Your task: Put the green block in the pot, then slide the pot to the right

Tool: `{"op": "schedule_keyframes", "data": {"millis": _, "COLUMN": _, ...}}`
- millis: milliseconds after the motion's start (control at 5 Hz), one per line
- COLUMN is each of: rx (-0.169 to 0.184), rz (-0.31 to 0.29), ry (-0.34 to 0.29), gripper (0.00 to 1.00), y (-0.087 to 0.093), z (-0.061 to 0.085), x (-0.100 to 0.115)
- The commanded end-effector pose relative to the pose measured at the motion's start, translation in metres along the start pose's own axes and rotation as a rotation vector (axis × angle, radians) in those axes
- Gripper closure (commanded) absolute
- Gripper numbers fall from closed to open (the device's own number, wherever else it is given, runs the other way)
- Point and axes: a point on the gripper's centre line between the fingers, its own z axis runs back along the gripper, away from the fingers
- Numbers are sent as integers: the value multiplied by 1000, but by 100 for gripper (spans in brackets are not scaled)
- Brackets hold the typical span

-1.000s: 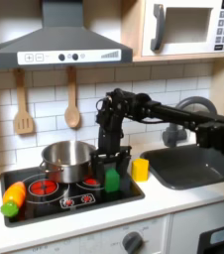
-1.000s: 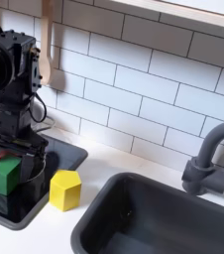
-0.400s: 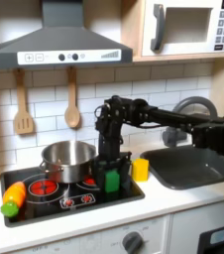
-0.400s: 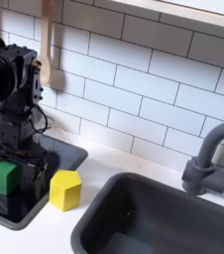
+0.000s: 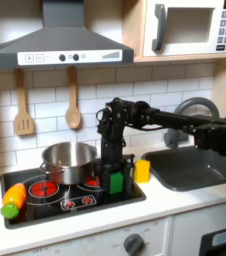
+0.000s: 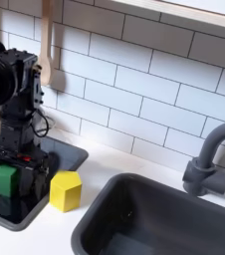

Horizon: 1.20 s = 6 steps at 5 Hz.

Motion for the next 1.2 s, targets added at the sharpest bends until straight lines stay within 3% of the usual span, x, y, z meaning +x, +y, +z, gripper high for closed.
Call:
{"op": "schedule_keyframes", "data": {"millis": 0, "rx": -14, "rz": -22, "ry": -51, "gripper": 100, "y": 1, "z": 11, "x": -2}}
{"op": "schedule_keyframes", "data": {"millis": 200, "rx": -17, "rz": -52, "ry": -69, "gripper": 100, "y": 0, "z": 19, "x": -6}}
{"op": "schedule_keyframes", "data": {"millis": 400, "rx": -41, "rz": -75, "ry": -104, "gripper": 100, "y": -4, "z": 41, "x": -8}}
{"op": "schedule_keyframes", "data": {"millis": 600, "rx": -52, "rz": -67, "ry": -103, "gripper": 100, "y": -1, "z": 49, "x": -5}}
{"op": "schedule_keyframes", "data": {"millis": 800, "rx": -66, "rz": -71, "ry": -130, "gripper": 100, "y": 1, "z": 65, "x": 6}}
{"op": "schedule_keyframes", "data": {"millis": 1000, "rx": -58, "rz": -51, "ry": -196, "gripper": 100, "y": 7, "z": 91, "x": 18}}
